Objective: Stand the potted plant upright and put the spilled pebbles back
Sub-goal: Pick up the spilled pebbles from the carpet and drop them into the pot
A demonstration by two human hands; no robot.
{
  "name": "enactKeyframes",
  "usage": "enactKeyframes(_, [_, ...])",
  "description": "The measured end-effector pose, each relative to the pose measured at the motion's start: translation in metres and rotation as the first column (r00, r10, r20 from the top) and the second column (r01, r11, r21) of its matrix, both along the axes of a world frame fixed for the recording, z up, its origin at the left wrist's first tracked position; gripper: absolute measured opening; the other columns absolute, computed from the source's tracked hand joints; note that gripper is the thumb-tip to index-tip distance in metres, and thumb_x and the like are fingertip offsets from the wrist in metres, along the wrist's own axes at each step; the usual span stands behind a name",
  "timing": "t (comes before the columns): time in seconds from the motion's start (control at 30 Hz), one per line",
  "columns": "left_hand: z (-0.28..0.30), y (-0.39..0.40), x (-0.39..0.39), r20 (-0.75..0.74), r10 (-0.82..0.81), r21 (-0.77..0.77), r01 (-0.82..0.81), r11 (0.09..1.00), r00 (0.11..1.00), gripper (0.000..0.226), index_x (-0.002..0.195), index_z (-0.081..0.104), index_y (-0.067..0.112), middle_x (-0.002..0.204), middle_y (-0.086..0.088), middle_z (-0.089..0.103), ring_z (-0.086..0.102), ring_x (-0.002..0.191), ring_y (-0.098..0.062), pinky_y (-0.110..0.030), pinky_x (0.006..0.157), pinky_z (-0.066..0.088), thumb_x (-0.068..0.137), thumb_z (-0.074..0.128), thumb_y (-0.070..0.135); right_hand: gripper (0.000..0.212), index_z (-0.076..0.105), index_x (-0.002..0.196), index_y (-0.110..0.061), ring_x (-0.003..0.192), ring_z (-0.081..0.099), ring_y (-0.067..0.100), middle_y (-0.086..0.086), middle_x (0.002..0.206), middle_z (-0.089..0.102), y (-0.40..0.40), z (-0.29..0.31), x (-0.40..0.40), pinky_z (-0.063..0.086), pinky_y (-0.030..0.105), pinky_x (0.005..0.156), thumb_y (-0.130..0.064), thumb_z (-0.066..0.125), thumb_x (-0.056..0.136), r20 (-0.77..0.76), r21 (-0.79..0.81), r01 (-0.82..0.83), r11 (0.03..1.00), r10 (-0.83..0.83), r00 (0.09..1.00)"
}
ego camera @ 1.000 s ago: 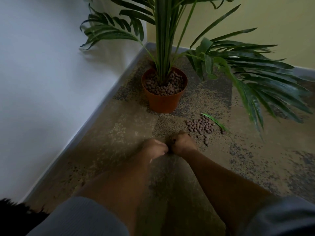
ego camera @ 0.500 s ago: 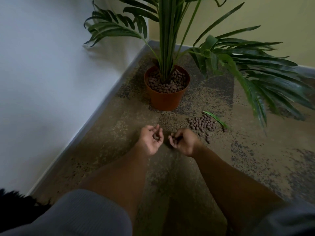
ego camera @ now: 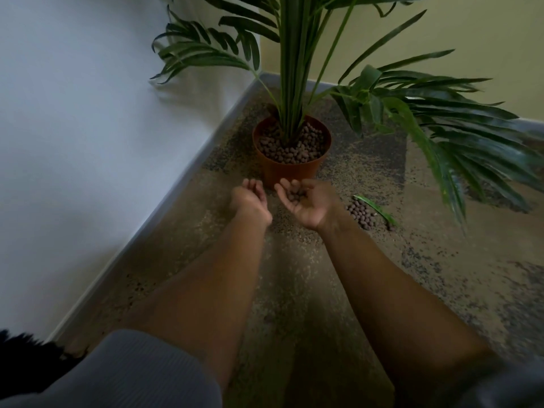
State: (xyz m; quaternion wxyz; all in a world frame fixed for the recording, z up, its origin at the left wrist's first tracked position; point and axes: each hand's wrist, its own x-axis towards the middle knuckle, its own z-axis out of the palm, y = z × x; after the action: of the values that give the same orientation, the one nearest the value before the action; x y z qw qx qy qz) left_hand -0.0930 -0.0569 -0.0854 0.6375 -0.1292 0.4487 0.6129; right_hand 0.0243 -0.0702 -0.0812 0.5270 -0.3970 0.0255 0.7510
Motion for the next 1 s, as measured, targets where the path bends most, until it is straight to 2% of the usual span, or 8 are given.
enactKeyframes(0.17, [0.038,0.02,0.004,-0.018,-0.021,0.1,0.022,0.995,1.0,0.039,0.125,0.061,0.009,0.095,-0.006,0.068,0.067,0.074,-0.012,-0.017,0.051,0.053,0.103,0.032,0.022,0.03,0.052,0.118,0.008,0.122,0.054,0.036,0.028,0.127,0.054,0.017,0.031,0.002,0.047,0.048,0.103,-0.008,0.037,0.098,-0.021,0.11,0.111,0.988,-0.11,0.994])
enactKeyframes(0.27, [0.059,0.031,0.009,-0.068,-0.138,0.179,0.148,0.973,0.988,0.04,0.136,0.049,0.001,0.115,-0.014,0.063,0.065,0.106,-0.024,-0.028,0.082,0.057,0.105,0.031,0.018,0.043,0.042,0.138,0.009,0.128,0.048,0.036,0.028,0.14,0.044,0.028,0.046,0.002,0.043,0.048,0.108,-0.006,0.031,0.098,-0.002,0.11,0.191,0.975,-0.192,0.981])
enactKeyframes(0.37, [0.076,0.045,0.013,-0.084,-0.269,0.261,0.282,0.923,0.959,0.043,0.145,0.034,-0.001,0.124,-0.021,0.05,0.05,0.118,-0.031,-0.045,0.11,0.04,0.105,0.026,0.013,0.043,0.041,0.139,0.006,0.13,0.046,0.037,0.026,0.14,0.045,0.036,0.058,0.005,0.036,0.048,0.113,-0.011,0.027,0.102,0.015,0.117,0.226,0.967,-0.229,0.973])
enactKeyframes(0.47, [0.088,0.054,0.012,-0.101,-0.437,0.322,0.444,0.836,0.894,0.044,0.14,0.037,-0.011,0.133,-0.028,0.047,0.044,0.128,-0.039,-0.051,0.114,0.03,0.105,0.025,0.013,0.046,0.039,0.142,0.006,0.136,0.041,0.038,0.027,0.144,0.044,0.045,0.067,0.011,0.03,0.049,0.117,-0.015,0.024,0.104,-0.045,0.162,0.221,0.962,-0.216,0.975])
enactKeyframes(0.53, [0.09,0.056,0.008,-0.022,-0.501,0.384,0.47,0.795,0.865,0.051,0.148,0.022,-0.011,0.148,-0.03,0.032,0.031,0.14,-0.042,-0.053,0.118,0.02,0.106,0.02,0.02,0.045,0.038,0.142,0.007,0.14,0.037,0.036,0.025,0.149,0.039,0.044,0.072,0.014,0.029,0.047,0.118,-0.008,0.026,0.102,-0.011,0.176,0.193,0.965,-0.194,0.981])
enactKeyframes(0.77, [0.078,0.056,-0.004,0.058,-0.381,0.415,0.324,0.85,0.923,0.055,0.156,0.001,0.006,0.163,-0.015,0.001,0.002,0.148,-0.037,-0.055,0.119,0.01,0.106,0.025,0.01,0.045,0.029,0.145,0.008,0.144,0.029,0.033,0.023,0.154,0.031,0.046,0.068,0.015,0.026,0.044,0.12,-0.008,0.026,0.103,-0.059,0.158,0.237,0.959,-0.231,0.971])
enactKeyframes(0.87, [0.074,0.051,-0.01,0.032,-0.384,0.41,0.338,0.847,0.923,0.051,0.153,0.012,-0.003,0.16,-0.023,0.011,0.009,0.148,-0.039,-0.048,0.12,0.016,0.106,0.025,0.011,0.044,0.03,0.144,0.006,0.142,0.033,0.036,0.022,0.152,0.031,0.04,0.061,0.013,0.033,0.046,0.116,-0.008,0.03,0.103,-0.037,0.185,0.267,0.946,-0.264,0.964])
enactKeyframes(1.0, [0.059,0.039,-0.03,-0.056,-0.341,0.356,0.338,0.871,0.938,0.042,0.144,0.041,0.0,0.139,-0.021,0.052,0.052,0.128,-0.029,-0.036,0.106,0.046,0.105,0.032,0.014,0.035,0.043,0.13,0.011,0.123,0.055,0.04,0.029,0.135,0.05,0.026,0.05,0.005,0.056,0.038,0.093,0.002,0.038,0.097,-0.043,0.219,0.136,0.966,-0.13,0.991])
